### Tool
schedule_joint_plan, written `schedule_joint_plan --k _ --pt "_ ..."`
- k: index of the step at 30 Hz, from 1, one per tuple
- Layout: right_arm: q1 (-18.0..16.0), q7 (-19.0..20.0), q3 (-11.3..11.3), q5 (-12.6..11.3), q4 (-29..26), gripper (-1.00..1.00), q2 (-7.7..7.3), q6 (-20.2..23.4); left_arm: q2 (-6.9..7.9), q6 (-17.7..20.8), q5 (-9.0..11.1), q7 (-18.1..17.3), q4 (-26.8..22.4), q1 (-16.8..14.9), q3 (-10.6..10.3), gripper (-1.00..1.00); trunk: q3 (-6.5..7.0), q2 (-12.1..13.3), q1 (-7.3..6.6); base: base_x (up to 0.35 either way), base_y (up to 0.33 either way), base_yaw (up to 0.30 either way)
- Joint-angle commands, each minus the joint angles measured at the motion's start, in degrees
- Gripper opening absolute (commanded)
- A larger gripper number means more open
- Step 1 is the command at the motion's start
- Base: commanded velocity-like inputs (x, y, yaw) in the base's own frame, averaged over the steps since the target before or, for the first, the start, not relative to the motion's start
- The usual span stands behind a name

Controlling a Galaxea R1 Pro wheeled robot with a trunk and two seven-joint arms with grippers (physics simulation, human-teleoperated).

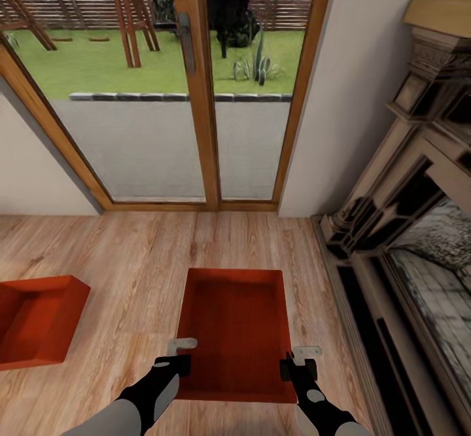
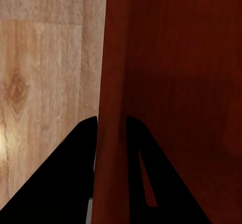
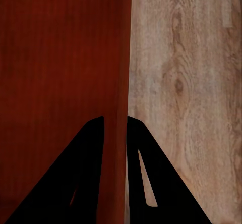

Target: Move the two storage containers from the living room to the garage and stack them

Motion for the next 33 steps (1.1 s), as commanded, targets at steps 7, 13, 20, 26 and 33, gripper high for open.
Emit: schedule_joint_plan --k 7,13,20,26,33 --pt "-0.07 -0.04 -1.99 0.91 -0.15 -1.00 0.05 -0.18 0.05 0.46 0.01 0.93 0.06 0.04 0.17 -1.00 0.60 -0.03 0.01 0.000 0.000 0.000" --pt "-0.07 -0.04 -1.99 0.91 -0.15 -1.00 0.05 -0.18 0.05 0.51 0.02 0.93 0.06 0.07 0.17 -1.00 1.15 -0.03 0.01 0.000 0.000 0.000" --pt "-0.07 -0.04 -1.99 0.91 -0.15 -1.00 0.05 -0.18 0.40 0.51 0.01 0.93 0.05 0.05 0.17 -1.00 1.78 -0.03 0.01 0.000 0.000 0.000" --pt "-0.07 -0.04 -1.99 0.91 -0.15 -1.00 0.04 -0.18 0.42 0.51 0.02 0.93 -0.02 0.06 0.17 -1.00 2.33 -0.03 0.01 0.000 0.000 0.000" --pt "-0.07 -0.04 -1.99 0.91 -0.15 -1.00 0.02 -0.18 0.40 0.51 0.01 0.93 -0.01 0.06 0.17 -1.00 2.97 -0.03 0.01 0.000 0.000 0.000"
